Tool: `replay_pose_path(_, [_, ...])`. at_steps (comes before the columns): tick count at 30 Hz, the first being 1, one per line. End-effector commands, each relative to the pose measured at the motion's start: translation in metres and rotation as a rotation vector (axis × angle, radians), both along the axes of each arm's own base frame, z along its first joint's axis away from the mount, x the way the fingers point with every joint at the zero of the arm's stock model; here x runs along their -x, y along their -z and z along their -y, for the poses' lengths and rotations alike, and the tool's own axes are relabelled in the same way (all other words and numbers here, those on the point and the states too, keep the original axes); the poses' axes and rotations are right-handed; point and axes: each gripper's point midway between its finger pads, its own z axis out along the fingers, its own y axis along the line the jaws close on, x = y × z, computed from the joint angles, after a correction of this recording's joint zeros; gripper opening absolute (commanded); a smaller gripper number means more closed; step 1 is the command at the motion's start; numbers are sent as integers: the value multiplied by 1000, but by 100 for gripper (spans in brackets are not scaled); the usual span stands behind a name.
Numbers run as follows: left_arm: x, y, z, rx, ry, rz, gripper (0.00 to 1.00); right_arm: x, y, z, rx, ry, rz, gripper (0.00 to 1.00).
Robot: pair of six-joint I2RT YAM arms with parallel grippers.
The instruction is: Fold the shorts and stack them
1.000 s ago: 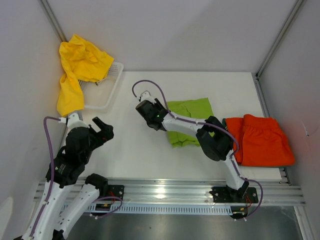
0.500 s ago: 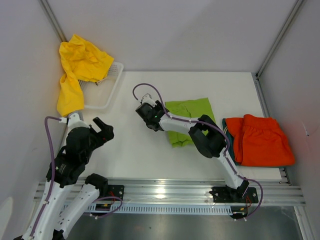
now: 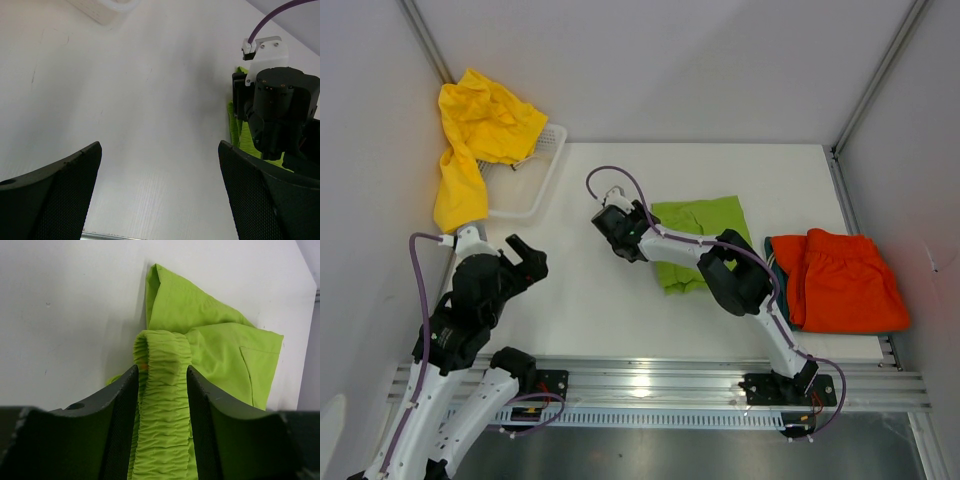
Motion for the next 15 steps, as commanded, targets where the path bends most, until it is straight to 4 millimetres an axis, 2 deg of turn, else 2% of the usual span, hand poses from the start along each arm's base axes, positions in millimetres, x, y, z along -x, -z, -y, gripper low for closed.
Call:
replay_pose_path(1, [-3,-4,-2,-18,2,28,99,-12,-26,5,-7,41,68,45])
replay_pose_path(10, [-2,-4,-2,-16,4,29,99,-12,-38,7,-29,42,77,45])
replay_pose_path(15, [-2,-4,-2,-20,5,31,99,-15,-32,12,8,54,75,45])
